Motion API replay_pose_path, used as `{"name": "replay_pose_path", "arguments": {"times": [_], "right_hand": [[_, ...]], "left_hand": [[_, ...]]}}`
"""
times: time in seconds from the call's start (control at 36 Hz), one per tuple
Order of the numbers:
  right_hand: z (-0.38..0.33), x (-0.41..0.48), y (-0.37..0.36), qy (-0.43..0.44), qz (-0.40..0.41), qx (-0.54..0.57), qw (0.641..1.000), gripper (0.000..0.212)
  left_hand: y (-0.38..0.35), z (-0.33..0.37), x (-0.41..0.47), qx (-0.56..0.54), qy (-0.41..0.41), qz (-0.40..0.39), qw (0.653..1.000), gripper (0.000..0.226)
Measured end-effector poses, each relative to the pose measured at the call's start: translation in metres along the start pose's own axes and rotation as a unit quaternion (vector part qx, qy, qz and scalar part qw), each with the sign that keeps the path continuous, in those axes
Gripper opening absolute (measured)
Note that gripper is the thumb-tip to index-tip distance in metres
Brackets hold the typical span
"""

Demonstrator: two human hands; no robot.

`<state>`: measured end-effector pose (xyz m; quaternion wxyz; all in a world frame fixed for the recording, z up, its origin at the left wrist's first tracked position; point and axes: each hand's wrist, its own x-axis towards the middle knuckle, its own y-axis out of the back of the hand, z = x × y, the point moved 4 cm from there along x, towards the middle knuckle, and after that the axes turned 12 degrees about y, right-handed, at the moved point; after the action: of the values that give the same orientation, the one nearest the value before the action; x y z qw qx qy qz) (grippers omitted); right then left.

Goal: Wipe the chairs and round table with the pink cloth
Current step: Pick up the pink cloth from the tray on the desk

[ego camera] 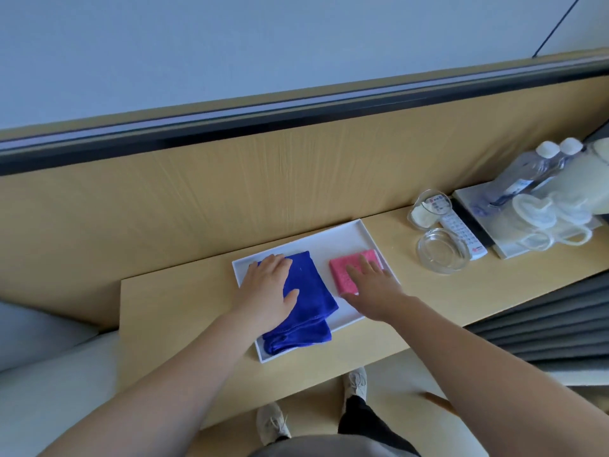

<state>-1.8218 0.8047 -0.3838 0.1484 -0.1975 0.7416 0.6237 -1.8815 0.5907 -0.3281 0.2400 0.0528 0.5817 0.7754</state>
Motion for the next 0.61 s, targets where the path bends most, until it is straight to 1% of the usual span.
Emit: {"name": "replay_pose_path", "arguments": {"times": [0.08, 0.22, 0.28, 0.42, 0.53, 0.61], "right_hand": [[0.007, 0.012, -0.001, 0.027, -0.016, -0.012, 0.999, 0.078], [0.017, 0.026, -0.007, 0.091, -0.047, -0.063, 0.993, 0.089], [0.019, 0.03, -0.011, 0.104, -0.039, -0.083, 0.99, 0.082], [0.026, 0.034, -0.013, 0.134, 0.015, -0.105, 0.985, 0.066], [0.036, 0.034, -0.004, 0.158, 0.058, -0.048, 0.985, 0.057], [0.036, 0.03, 0.011, 0.156, 0.1, 0.017, 0.983, 0.049]], "left_hand": [[-0.001, 0.002, 0.006, -0.005, 0.022, -0.002, 1.0, 0.056], [-0.007, 0.008, 0.013, -0.005, 0.056, -0.013, 0.998, 0.057], [-0.01, 0.011, 0.017, -0.013, 0.07, -0.017, 0.997, 0.058], [-0.015, 0.018, 0.02, -0.037, 0.091, -0.02, 0.995, 0.059], [-0.017, 0.022, 0.02, -0.054, 0.097, -0.028, 0.993, 0.06], [-0.015, 0.026, 0.02, -0.074, 0.095, -0.028, 0.992, 0.059]]}}
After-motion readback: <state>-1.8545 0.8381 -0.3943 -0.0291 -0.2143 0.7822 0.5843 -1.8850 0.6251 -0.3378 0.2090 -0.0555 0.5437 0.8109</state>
